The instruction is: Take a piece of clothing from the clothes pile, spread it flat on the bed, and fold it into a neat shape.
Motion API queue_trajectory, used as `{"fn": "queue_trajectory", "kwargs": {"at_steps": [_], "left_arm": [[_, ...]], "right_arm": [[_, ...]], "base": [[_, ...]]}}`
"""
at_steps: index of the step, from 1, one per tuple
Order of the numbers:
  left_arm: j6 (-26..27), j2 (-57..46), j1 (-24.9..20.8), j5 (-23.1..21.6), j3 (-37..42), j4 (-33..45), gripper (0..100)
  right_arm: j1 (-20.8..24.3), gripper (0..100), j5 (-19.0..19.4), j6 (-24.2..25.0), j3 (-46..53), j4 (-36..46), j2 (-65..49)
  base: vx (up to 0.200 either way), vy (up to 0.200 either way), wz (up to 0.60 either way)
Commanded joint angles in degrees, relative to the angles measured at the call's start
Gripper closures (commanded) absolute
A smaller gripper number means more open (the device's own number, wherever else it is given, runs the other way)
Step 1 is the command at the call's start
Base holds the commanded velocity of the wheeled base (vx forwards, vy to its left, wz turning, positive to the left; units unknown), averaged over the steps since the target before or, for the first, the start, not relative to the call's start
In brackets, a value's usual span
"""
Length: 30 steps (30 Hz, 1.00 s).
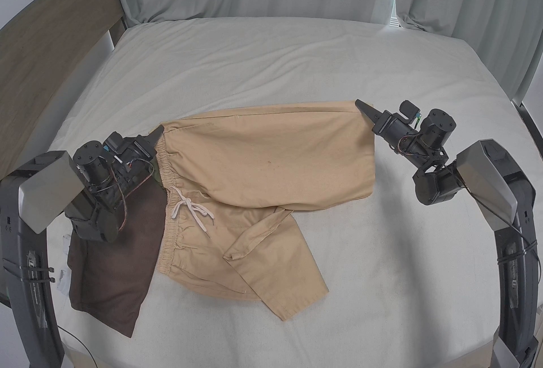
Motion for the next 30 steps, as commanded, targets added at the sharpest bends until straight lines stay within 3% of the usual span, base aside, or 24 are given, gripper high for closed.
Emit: {"fn": "queue_trajectory", "kwargs": {"at_steps": [1, 30], "left_arm": [[-1.7, 1.8, 0.0, 0.2, -2.5, -0.1, 100], [-2.4, 4.9, 0.4, 0.7, -5.7, -0.1, 100]], "right_arm": [[0.1, 100, 0.0, 0.0, -4.4, 1.5, 4.2], [0.5, 100, -0.3, -0.5, -10.1, 3.1, 6.9]], "base": [[0.000, 0.000, 0.00], [0.000, 0.000, 0.00]]}}
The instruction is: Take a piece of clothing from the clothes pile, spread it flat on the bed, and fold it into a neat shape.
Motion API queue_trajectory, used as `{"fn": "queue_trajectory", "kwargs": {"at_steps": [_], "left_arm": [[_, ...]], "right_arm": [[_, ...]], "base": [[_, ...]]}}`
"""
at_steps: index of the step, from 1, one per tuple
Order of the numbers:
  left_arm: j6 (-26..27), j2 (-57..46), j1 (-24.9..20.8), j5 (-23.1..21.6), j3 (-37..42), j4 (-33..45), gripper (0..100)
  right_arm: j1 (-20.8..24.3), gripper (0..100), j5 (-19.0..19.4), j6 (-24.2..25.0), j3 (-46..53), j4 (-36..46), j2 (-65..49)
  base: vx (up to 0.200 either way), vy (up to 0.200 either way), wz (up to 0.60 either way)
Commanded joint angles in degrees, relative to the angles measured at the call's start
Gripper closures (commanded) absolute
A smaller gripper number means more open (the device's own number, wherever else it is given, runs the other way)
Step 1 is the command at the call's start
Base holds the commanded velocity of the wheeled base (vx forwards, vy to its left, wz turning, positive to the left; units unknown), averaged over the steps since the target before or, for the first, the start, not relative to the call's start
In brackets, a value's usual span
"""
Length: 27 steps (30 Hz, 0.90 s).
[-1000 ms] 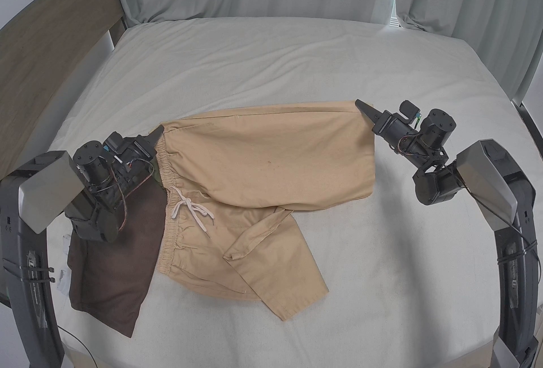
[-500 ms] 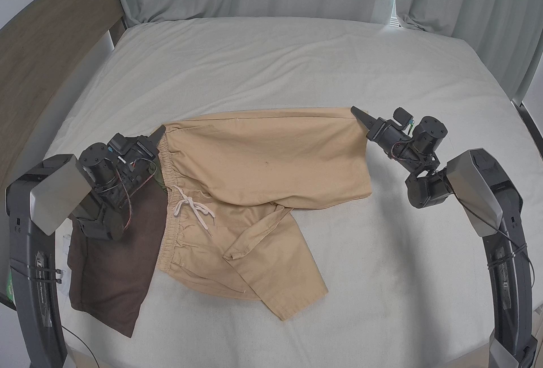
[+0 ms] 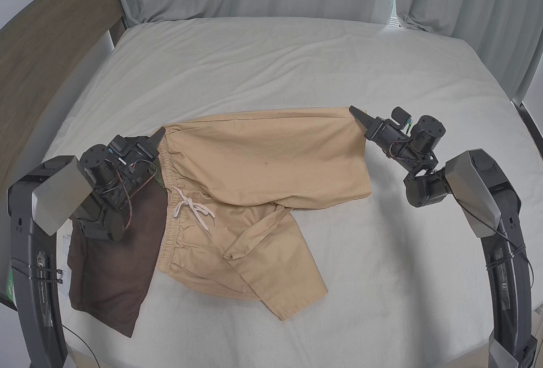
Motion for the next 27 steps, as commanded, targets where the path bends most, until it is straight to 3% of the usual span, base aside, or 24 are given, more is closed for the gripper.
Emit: {"fn": "queue_trajectory", "kwargs": {"at_steps": [1, 4, 5, 9, 10, 14, 22, 27], "left_arm": [[0.0, 0.1, 0.1, -0.1, 0.0, -0.1, 100], [0.0, 0.0, 0.0, -0.1, 0.0, -0.1, 100], [-0.1, 0.1, 0.0, -0.1, -0.2, -0.1, 0], [-0.7, 0.0, -0.3, -0.2, -0.4, -0.1, 0], [-1.3, -0.1, -0.3, -0.2, -0.4, -0.1, 0], [-5.3, -0.3, -0.3, -0.1, -1.0, 0.0, 0], [-5.9, 0.1, -0.2, 0.0, -0.5, 0.2, 0], [-5.9, -1.8, 0.2, -0.2, 4.1, 0.0, 0]], "right_arm": [[0.2, 100, 0.0, -0.2, -1.5, 0.4, 0.6], [0.1, 100, 0.0, -0.2, -3.3, 0.9, 1.7], [0.1, 100, 0.0, -0.2, -3.9, 1.4, 1.9], [0.1, 100, -0.1, -0.2, -5.2, 2.4, 2.0], [0.1, 0, -0.1, -0.2, -5.6, 2.5, 2.2], [0.0, 0, -0.5, -0.2, -8.1, 2.9, 3.2], [-0.4, 0, -0.6, -0.5, -7.5, 2.4, 2.5], [0.3, 0, -1.6, -2.2, 2.1, -2.0, -1.6]], "base": [[0.000, 0.000, 0.00], [0.000, 0.000, 0.00], [0.000, 0.000, 0.00], [0.000, 0.000, 0.00], [0.000, 0.000, 0.00], [0.000, 0.000, 0.00], [0.000, 0.000, 0.00], [0.000, 0.000, 0.00]]}}
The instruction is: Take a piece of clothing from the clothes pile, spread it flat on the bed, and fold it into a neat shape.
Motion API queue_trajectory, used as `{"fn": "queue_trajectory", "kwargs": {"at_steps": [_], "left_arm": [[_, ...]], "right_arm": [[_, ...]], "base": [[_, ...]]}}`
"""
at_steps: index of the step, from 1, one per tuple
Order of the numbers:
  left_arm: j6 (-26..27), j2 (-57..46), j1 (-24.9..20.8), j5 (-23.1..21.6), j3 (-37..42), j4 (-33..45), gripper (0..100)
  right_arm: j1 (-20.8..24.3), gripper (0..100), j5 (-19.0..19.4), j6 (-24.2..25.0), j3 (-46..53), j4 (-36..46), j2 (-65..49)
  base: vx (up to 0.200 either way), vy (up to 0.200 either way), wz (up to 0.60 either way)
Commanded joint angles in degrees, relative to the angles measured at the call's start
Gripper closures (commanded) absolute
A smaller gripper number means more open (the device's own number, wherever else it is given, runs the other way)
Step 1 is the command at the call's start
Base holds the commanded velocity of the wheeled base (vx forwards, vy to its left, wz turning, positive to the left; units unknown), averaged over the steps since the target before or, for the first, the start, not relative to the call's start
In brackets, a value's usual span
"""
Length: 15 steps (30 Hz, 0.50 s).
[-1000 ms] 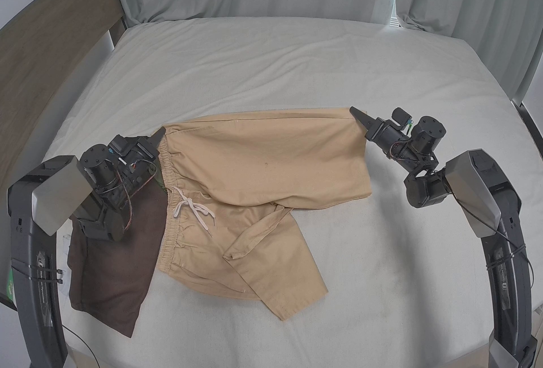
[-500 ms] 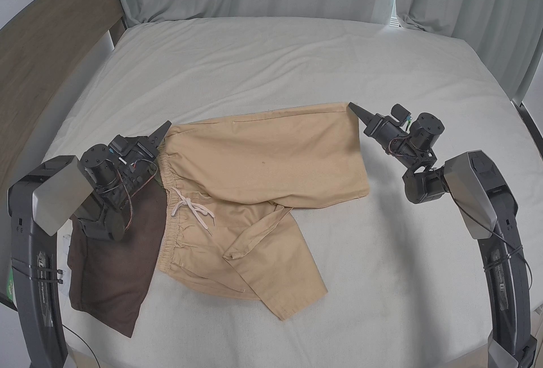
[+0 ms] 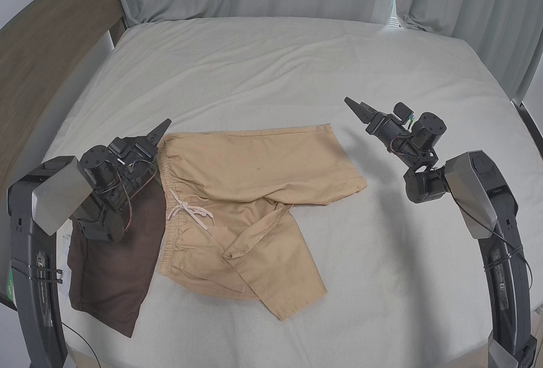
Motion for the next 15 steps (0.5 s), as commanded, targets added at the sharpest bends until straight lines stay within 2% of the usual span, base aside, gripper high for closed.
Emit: {"fn": "queue_trajectory", "kwargs": {"at_steps": [1, 8, 9, 11, 15], "left_arm": [[0.0, -2.3, 0.3, -0.1, 4.2, -0.2, 0], [0.6, -7.3, 0.4, -1.3, 12.3, -0.2, 0], [0.7, -7.9, 0.4, -1.5, 13.2, -0.2, 0], [0.8, -8.3, 0.5, -1.8, 13.9, -0.2, 0], [3.3, -10.7, 1.3, -2.4, 17.4, -0.2, 0]], "right_arm": [[0.6, 0, -0.4, -0.9, 8.9, -3.8, -4.1], [1.7, 0, -0.4, -0.9, 21.8, -8.6, -10.1], [2.0, 0, -0.4, -0.9, 26.2, -10.0, -12.0], [2.2, 0, -0.4, -1.0, 28.0, -10.8, -12.7], [3.6, 0, -0.3, -1.0, 37.5, -15.0, -16.6]], "base": [[0.000, 0.000, 0.00], [0.000, 0.000, 0.00], [0.000, 0.000, 0.00], [0.000, 0.000, 0.00], [0.000, 0.000, 0.00]]}}
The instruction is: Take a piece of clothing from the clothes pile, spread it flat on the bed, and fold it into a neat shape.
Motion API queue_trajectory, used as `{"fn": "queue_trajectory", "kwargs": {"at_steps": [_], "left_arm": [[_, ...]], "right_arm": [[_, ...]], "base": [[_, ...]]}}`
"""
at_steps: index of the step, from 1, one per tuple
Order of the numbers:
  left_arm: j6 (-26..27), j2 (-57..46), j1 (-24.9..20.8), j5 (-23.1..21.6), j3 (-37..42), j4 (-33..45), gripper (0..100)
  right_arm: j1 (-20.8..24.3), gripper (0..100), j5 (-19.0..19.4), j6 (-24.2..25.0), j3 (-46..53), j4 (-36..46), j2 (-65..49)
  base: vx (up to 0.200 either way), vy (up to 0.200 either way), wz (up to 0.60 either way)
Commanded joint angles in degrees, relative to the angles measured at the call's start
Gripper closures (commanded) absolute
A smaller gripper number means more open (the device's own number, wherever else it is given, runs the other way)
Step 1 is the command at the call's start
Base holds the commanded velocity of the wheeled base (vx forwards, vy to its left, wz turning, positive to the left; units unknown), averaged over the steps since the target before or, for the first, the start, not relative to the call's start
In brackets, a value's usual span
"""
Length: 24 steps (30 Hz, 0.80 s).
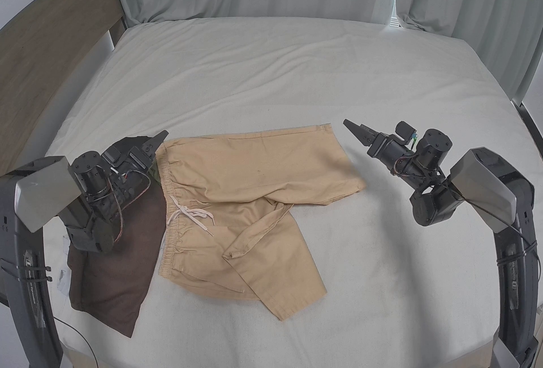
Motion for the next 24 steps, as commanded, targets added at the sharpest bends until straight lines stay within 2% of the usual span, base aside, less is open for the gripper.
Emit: {"fn": "queue_trajectory", "kwargs": {"at_steps": [1, 5, 18, 24], "left_arm": [[2.7, -5.4, 1.0, -1.2, 6.4, 0.0, 0], [3.7, -8.3, 1.6, -2.2, 10.4, 0.0, 0], [4.7, -21.6, 2.9, -8.6, 25.0, 0.0, 0], [10.1, -25.5, 3.2, -13.2, 31.8, 0.0, 0]], "right_arm": [[2.3, 0, 0.0, -0.1, 12.8, -5.2, -8.3], [4.3, 0, 0.0, -0.2, 19.9, -7.4, -11.3], [11.5, 0, 0.0, -4.3, 31.9, -7.6, -18.7], [14.3, 0, -0.1, -6.3, 38.7, -7.7, -20.9]], "base": [[0.000, 0.000, 0.00], [0.000, 0.000, 0.00], [0.000, 0.000, 0.00], [0.000, 0.000, 0.00]]}}
